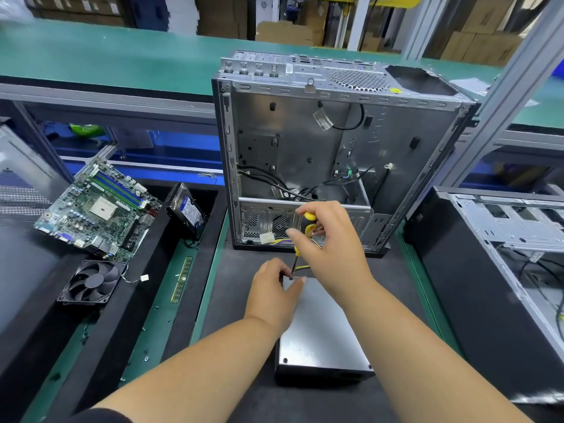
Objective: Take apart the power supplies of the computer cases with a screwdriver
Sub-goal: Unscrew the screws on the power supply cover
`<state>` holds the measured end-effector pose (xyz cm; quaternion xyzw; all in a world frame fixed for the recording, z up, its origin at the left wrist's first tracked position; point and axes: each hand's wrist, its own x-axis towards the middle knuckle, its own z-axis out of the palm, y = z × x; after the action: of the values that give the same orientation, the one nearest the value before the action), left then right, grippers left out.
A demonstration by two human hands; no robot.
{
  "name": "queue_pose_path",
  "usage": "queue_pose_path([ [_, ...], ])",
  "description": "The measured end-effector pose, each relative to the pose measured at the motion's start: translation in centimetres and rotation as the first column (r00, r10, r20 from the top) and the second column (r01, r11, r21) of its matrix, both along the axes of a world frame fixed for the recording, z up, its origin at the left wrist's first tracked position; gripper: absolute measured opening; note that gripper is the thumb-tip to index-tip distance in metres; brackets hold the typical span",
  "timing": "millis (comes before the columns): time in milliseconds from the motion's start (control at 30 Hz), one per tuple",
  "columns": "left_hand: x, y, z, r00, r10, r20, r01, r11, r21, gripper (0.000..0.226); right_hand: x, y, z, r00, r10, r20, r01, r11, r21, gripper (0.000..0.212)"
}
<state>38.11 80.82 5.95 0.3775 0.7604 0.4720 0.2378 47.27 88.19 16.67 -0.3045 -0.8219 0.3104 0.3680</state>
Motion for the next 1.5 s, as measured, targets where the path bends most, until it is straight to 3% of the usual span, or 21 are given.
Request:
queue_pose_path([
  [300, 0.0, -0.1, 0.1, 1.000, 0.005, 0.005, -0.005, 1.000, 0.009, 0.023, 0.0, -0.1, 0.1, 0.999, 0.002, 0.041, -0.002, 1.000, -0.009, 0.041],
  [433, 0.0, -0.1, 0.0, 1.000, 0.008, 0.007, -0.008, 1.000, 0.003, 0.023, 0.1, -0.3, 0.2, 1.000, -0.005, 0.024, 0.004, 0.999, 0.035, 0.029],
  [600, 0.0, 0.0, -0.2, 1.000, 0.012, 0.008, -0.013, 1.000, 0.008, 0.027, 0.0, 0.0, 0.4, 0.999, -0.033, 0.005, 0.033, 0.999, 0.032, 0.030],
  [767, -0.3, 0.0, -0.2, 0.999, -0.035, -0.018, 0.035, 0.999, 0.004, 0.029, 0.3, 0.1, 0.5, 0.997, -0.023, 0.070, 0.025, 0.999, -0.022, 0.049],
  [967, -2.9, -0.1, 0.9, 0.981, -0.165, 0.107, 0.171, 0.984, -0.050, 0.021, 0.4, -0.3, 0.7, 0.997, 0.042, 0.063, -0.041, 0.999, -0.015, 0.043],
  [1167, -3.7, 0.1, 1.6, 0.971, -0.206, 0.122, 0.216, 0.973, -0.079, 0.019, 0.0, -0.4, 0.5, 1.000, 0.009, -0.014, -0.009, 1.000, -0.007, 0.027],
  [1367, -3.7, -0.1, 1.5, 0.974, -0.202, 0.107, 0.210, 0.975, -0.076, 0.017, -0.3, -0.4, 0.8, 0.997, 0.041, 0.067, -0.039, 0.999, -0.036, 0.046],
  [1500, -3.7, -0.2, 1.6, 0.976, -0.197, 0.094, 0.204, 0.976, -0.072, 0.018, -0.3, -0.5, 0.4, 0.995, 0.007, 0.100, -0.005, 1.000, -0.020, 0.038],
])
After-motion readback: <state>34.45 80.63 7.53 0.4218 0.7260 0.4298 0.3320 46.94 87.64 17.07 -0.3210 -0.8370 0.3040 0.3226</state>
